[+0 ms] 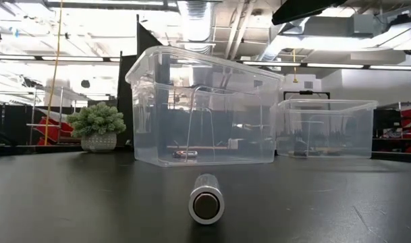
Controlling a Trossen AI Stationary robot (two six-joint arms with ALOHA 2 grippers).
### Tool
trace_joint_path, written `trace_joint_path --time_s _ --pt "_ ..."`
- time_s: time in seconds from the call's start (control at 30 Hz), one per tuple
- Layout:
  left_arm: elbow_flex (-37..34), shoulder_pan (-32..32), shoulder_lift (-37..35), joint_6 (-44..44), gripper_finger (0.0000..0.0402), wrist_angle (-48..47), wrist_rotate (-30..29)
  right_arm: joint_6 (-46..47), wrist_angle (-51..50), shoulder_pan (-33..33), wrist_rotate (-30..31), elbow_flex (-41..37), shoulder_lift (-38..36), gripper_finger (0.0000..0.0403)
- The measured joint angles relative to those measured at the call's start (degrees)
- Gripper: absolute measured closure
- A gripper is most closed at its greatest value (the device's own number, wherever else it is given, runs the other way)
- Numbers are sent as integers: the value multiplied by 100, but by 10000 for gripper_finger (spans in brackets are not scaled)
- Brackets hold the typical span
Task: Sort batteries
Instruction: Put the left silver battery into the bottom transparent bin, then put the silver battery into the bottom transparent bin
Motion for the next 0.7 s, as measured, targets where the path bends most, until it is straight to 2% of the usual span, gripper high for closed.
trace_joint_path --time_s 0.1,0.2,0.3,0.5,0.7 --pt "-169 298 -317 -373 360 -13 -676 0 0 2 0 -1 0 207" --pt "-339 671 -491 -968 360 -130 -1068 2 3 4 0 -1 0 207" --pt "-444 1032 -520 -1443 358 -427 -1182 2 2 4 0 -1 0 207" --pt "-864 1518 -505 -1808 316 -449 -1368 2 3 4 0 -1 0 207" --pt "-939 1547 -511 -1832 273 -296 -1426 2 -4 4 0 -1 0 207"
